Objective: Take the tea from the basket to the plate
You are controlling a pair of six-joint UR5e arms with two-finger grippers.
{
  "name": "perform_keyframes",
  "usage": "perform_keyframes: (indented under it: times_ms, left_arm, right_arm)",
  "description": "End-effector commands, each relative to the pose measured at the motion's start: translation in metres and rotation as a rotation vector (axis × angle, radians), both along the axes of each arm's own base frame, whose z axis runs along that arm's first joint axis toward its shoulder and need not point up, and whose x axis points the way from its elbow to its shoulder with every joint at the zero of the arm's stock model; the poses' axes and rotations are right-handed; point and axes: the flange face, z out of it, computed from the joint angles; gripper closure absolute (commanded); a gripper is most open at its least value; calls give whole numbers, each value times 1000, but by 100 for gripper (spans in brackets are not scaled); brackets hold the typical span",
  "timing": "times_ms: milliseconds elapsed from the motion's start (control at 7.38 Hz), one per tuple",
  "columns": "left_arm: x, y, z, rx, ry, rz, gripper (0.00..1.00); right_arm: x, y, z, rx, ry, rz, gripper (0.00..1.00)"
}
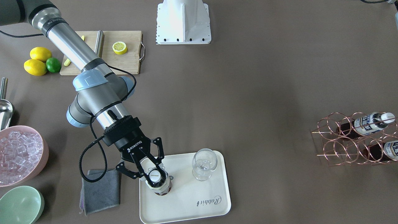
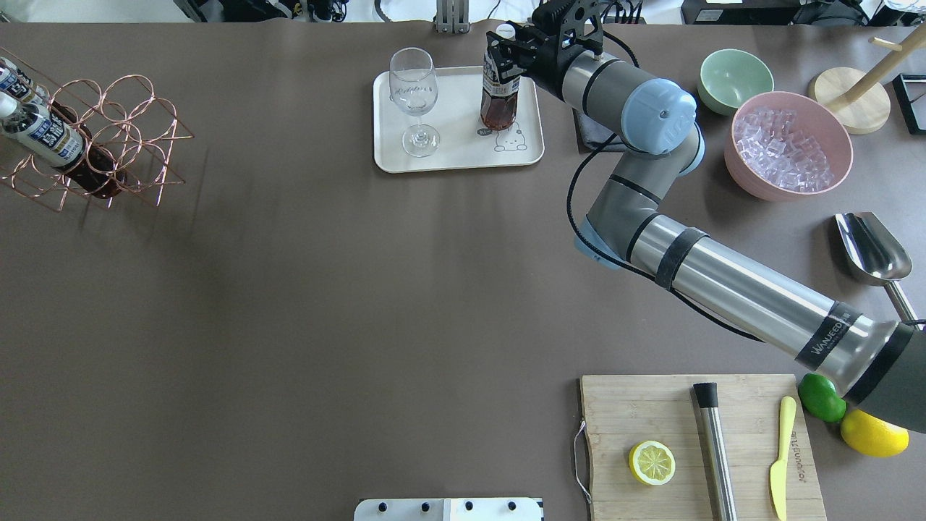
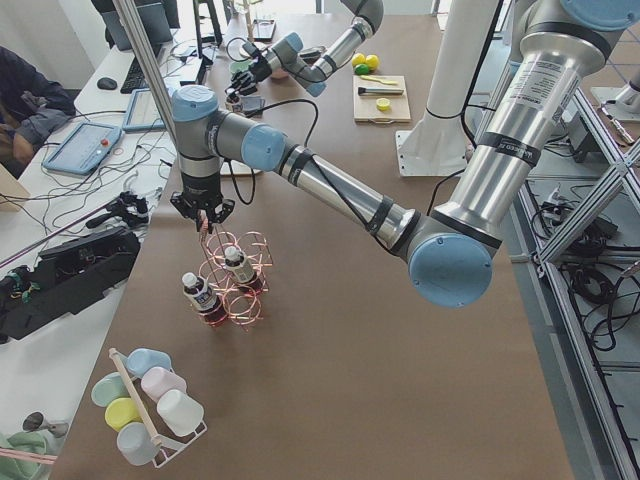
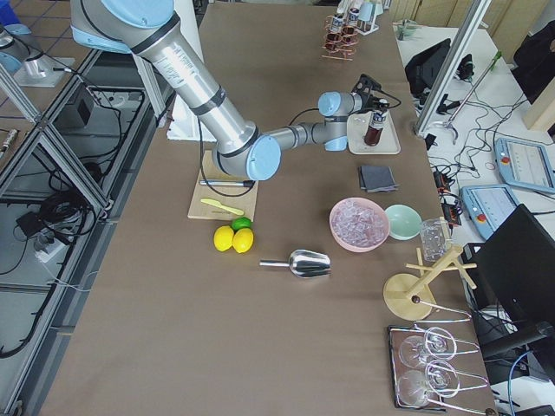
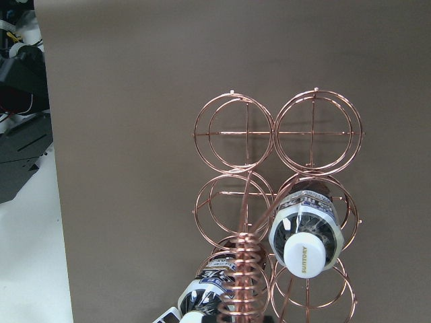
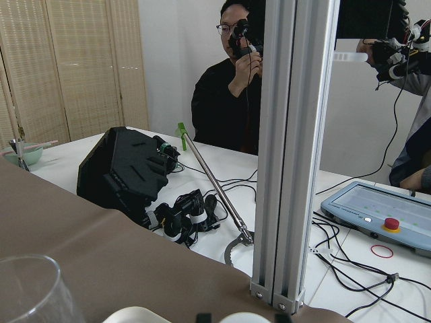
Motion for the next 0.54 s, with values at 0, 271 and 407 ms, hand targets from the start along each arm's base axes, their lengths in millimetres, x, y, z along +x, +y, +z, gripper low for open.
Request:
perform_keyframes:
  times_ms: [0,271,407]
  left_arm:
    - [-1,-4,10,23,-10,18,100]
    - [0,2,25,-2,-11,18,100]
    - [2,4,29,-9,-11,21,100]
  right_arm:
    - [-1,0,0,0,3,-1,100]
    - [1,0,-1,2,1,1,35]
    - [1,0,-2,3,0,1,0]
